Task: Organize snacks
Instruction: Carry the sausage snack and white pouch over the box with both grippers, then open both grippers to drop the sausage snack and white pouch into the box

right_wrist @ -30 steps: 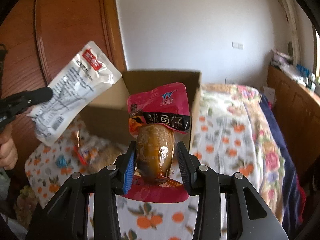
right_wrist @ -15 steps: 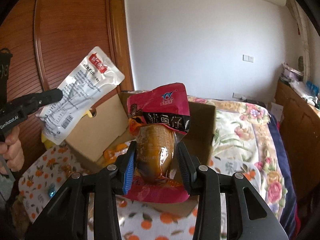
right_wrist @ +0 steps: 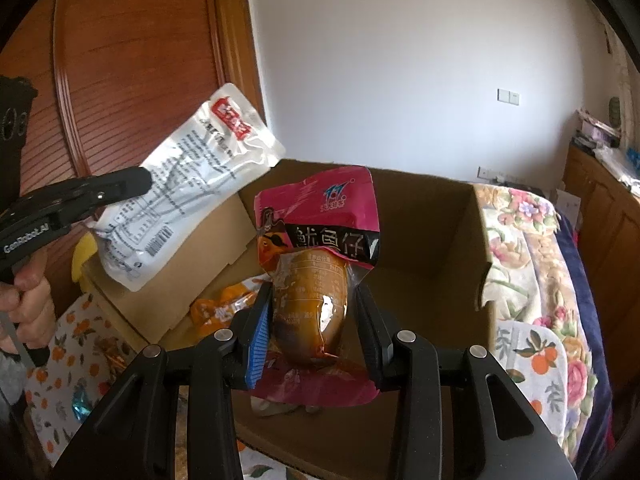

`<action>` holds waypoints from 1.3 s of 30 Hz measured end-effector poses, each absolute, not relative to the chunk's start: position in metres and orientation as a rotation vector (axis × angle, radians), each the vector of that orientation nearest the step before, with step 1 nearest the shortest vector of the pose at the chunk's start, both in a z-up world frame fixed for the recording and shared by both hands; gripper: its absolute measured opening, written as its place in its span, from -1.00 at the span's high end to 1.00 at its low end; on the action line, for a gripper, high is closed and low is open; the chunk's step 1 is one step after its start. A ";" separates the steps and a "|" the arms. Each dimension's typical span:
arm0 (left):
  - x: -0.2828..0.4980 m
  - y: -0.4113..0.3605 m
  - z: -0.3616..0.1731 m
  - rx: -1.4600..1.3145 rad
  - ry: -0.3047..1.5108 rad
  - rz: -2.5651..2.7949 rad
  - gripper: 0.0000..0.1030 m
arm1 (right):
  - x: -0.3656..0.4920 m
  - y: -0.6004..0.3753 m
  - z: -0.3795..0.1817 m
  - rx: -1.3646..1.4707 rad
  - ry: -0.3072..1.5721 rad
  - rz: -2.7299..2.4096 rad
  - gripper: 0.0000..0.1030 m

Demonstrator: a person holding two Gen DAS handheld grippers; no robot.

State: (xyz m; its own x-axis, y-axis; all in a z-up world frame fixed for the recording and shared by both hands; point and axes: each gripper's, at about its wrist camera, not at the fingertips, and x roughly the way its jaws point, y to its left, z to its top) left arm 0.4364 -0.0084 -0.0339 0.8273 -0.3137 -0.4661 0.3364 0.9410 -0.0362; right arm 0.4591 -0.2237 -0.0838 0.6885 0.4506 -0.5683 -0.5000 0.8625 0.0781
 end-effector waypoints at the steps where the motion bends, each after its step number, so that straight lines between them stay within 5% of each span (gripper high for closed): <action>1: 0.438 -0.009 -0.035 0.049 0.490 -0.344 1.00 | 0.460 -0.223 -0.086 -0.087 0.615 0.532 0.24; 39: 0.410 -0.017 -0.044 0.060 0.550 -0.352 0.84 | 0.445 -0.215 -0.073 -0.108 0.587 0.528 0.11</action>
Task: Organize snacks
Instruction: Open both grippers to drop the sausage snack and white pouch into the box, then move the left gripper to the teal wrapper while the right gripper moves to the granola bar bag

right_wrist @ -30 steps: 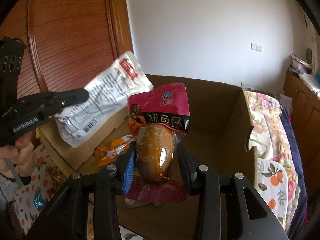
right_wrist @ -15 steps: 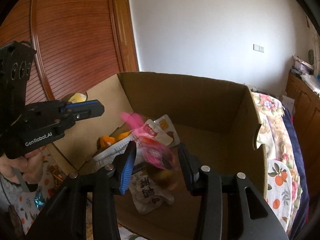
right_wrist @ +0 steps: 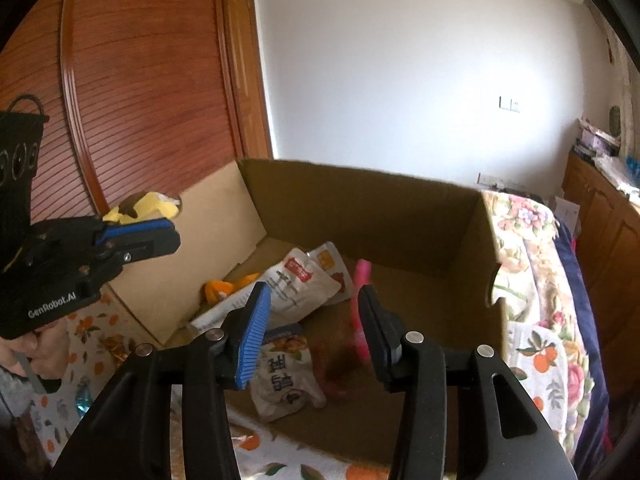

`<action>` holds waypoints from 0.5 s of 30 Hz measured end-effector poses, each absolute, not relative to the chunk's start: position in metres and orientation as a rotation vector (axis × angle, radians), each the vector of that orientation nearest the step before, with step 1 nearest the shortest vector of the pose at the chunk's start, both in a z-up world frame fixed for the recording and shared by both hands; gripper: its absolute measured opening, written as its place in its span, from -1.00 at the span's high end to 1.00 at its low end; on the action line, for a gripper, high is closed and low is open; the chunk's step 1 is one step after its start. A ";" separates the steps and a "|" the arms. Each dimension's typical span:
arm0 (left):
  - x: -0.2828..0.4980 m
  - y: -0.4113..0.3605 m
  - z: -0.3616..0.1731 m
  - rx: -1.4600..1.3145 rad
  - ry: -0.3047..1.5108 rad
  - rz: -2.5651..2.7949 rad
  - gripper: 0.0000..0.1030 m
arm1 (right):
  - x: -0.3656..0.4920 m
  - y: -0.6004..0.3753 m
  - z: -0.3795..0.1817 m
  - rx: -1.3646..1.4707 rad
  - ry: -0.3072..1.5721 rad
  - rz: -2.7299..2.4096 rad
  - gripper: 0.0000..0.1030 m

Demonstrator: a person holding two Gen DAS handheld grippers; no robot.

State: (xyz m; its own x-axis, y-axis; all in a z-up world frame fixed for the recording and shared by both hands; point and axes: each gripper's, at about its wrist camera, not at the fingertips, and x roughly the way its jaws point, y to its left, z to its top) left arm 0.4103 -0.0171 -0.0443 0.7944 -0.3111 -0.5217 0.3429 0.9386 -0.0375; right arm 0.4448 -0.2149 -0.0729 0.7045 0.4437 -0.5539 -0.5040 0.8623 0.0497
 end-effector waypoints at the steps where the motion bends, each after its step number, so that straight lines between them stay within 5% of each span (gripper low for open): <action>1: 0.407 -0.016 -0.042 0.061 0.553 -0.352 0.83 | 0.440 -0.214 -0.067 -0.112 0.582 0.524 0.10; 15: 0.339 0.005 -0.033 0.065 0.608 -0.352 0.76 | 0.379 -0.208 -0.038 -0.129 0.613 0.463 0.11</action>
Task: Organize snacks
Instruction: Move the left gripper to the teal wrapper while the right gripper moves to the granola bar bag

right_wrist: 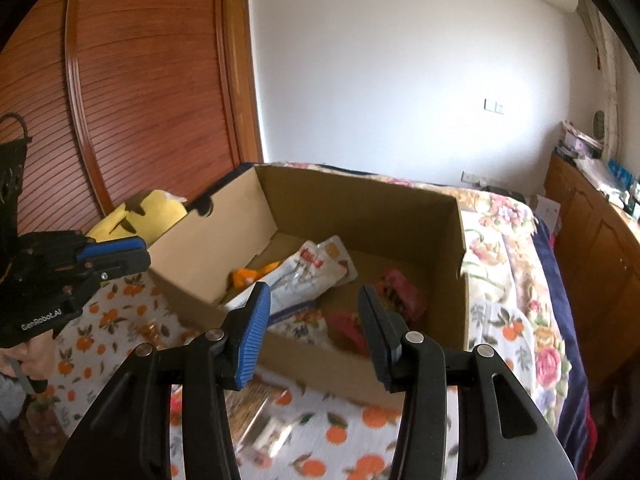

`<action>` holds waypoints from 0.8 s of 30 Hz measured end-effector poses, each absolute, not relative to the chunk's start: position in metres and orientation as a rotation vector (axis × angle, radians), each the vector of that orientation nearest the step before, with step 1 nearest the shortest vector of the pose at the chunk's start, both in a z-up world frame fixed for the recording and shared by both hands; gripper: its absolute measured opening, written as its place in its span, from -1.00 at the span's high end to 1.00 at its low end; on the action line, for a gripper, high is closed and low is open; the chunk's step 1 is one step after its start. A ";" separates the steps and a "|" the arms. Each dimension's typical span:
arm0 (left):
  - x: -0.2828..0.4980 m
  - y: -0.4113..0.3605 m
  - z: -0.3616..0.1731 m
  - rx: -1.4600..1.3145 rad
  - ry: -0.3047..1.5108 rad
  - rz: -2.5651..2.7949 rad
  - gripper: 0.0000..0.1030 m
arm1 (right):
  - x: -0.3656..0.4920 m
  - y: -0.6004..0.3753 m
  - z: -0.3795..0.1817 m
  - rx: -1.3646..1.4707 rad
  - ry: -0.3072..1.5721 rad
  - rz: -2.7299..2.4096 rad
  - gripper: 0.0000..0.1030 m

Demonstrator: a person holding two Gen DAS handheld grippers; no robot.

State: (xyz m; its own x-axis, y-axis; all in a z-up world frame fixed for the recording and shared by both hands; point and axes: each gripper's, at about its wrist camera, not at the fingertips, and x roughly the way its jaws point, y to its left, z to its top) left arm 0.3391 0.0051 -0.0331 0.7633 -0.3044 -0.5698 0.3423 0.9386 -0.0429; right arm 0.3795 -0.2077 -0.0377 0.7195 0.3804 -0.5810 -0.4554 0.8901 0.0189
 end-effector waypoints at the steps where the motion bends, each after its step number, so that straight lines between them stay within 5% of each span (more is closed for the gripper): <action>1: 0.333 0.007 -0.036 0.061 0.616 -0.352 0.72 | 0.372 -0.208 -0.037 -0.127 0.615 0.460 0.10; 4: 0.318 0.013 -0.050 0.064 0.654 -0.350 0.54 | 0.352 -0.207 -0.038 -0.110 0.633 0.461 0.10; 18: 0.284 0.048 -0.128 0.070 0.808 -0.380 0.35 | 0.326 -0.161 -0.111 -0.086 0.805 0.492 0.11; 24: 0.276 0.055 -0.152 0.095 0.849 -0.415 0.31 | 0.341 -0.143 -0.150 -0.104 0.878 0.464 -0.04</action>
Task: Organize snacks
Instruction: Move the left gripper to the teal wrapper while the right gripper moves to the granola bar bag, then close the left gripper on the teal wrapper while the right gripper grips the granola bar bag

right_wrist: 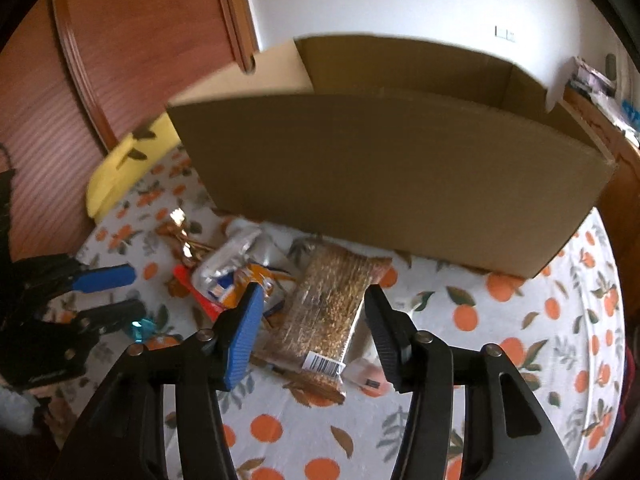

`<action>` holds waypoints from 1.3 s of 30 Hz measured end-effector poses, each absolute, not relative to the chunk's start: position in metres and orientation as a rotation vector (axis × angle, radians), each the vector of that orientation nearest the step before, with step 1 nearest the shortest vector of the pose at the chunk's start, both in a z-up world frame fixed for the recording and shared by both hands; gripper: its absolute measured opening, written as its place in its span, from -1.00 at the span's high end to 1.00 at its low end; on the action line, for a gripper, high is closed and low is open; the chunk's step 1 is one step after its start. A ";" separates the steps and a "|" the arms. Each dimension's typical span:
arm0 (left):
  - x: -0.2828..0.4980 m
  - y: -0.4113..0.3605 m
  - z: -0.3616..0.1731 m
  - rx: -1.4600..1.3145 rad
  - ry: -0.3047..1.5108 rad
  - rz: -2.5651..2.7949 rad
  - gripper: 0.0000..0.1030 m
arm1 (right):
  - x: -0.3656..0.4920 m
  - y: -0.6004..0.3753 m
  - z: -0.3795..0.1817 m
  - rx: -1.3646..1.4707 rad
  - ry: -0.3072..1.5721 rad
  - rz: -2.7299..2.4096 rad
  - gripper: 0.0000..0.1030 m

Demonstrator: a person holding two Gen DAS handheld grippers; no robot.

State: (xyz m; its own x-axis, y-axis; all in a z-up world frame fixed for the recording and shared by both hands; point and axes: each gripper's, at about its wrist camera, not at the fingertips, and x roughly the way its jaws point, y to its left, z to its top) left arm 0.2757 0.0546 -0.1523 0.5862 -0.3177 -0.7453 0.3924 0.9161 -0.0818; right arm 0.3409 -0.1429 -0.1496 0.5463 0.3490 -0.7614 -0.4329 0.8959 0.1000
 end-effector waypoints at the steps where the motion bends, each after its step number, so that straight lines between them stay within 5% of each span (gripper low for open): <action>1: 0.274 0.055 -0.154 0.098 0.851 -0.422 0.31 | 0.343 -0.140 -0.155 -0.116 0.888 0.457 -0.05; 8: 0.269 0.058 -0.153 0.103 0.854 -0.465 0.26 | 0.354 -0.140 -0.176 -0.125 0.922 0.427 -0.16; 39: 0.270 0.060 -0.162 -0.038 0.920 -0.313 0.12 | 0.350 -0.142 -0.183 -0.139 0.868 0.415 -0.09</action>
State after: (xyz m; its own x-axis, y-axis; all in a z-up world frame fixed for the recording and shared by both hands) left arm 0.2704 0.0602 -0.1625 0.5641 -0.2820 -0.7760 0.2501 0.9541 -0.1650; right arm 0.3496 -0.1424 -0.1828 0.5724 0.2971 -0.7642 -0.4088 0.9114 0.0481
